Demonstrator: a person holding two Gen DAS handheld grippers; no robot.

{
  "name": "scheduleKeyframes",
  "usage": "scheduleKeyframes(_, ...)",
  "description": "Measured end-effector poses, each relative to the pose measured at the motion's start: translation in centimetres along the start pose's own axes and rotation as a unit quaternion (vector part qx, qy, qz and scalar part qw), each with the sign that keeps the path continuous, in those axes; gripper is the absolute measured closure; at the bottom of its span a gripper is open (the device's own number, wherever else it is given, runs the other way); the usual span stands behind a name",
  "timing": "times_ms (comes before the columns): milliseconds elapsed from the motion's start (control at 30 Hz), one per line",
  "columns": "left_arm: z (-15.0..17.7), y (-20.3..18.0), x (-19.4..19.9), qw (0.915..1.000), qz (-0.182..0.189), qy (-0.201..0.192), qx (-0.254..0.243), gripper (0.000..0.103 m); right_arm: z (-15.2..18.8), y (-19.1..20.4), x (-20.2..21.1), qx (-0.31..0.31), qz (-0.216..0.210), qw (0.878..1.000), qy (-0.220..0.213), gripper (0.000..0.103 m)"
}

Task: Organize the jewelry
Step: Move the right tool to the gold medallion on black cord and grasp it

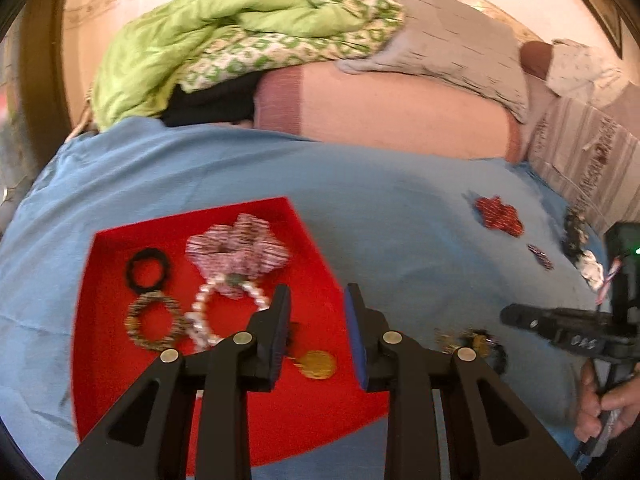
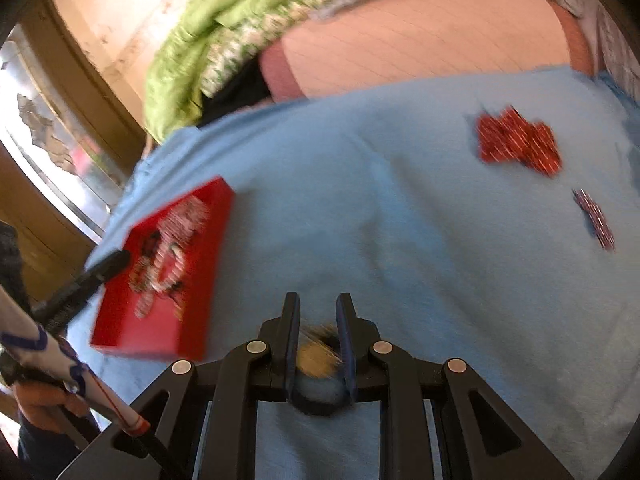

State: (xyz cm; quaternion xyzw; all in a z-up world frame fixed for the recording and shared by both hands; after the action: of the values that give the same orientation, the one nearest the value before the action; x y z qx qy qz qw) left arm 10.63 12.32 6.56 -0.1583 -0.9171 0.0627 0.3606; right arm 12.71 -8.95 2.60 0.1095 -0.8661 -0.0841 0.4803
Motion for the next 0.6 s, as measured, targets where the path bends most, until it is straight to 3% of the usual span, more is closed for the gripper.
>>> scheduleKeyframes(200, 0.3, -2.2, -1.3, 0.9998, 0.009, 0.012, -0.015, 0.077, 2.2, -1.3, -0.5, 0.016, -0.006, 0.999, 0.033, 0.083)
scheduleKeyframes(400, 0.4, -2.8, -2.2, 0.9995, 0.01, 0.02, -0.02, 0.077, 2.1, 0.9, 0.7, 0.067, 0.0, 0.998, 0.004, 0.083)
scheduleKeyframes(600, 0.4, -2.7, -2.4, 0.9994, 0.01, 0.024, -0.022, 0.077, 2.6, 3.4, -0.5, 0.116, 0.007, 0.993, 0.007, 0.083)
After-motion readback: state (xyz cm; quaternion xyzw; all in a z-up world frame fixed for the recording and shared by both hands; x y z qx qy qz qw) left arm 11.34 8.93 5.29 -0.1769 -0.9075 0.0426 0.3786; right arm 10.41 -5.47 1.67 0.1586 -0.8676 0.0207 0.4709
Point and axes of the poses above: each gripper's, at about its wrist camera, not at the fingertips, and x roughly against the way its jaws point, y to its left, z to its underside, the point moved 4 cm from there along -x, roughly the way its jaws point, and after that the axes turned 12 degrees about z, right-handed, at the moved point
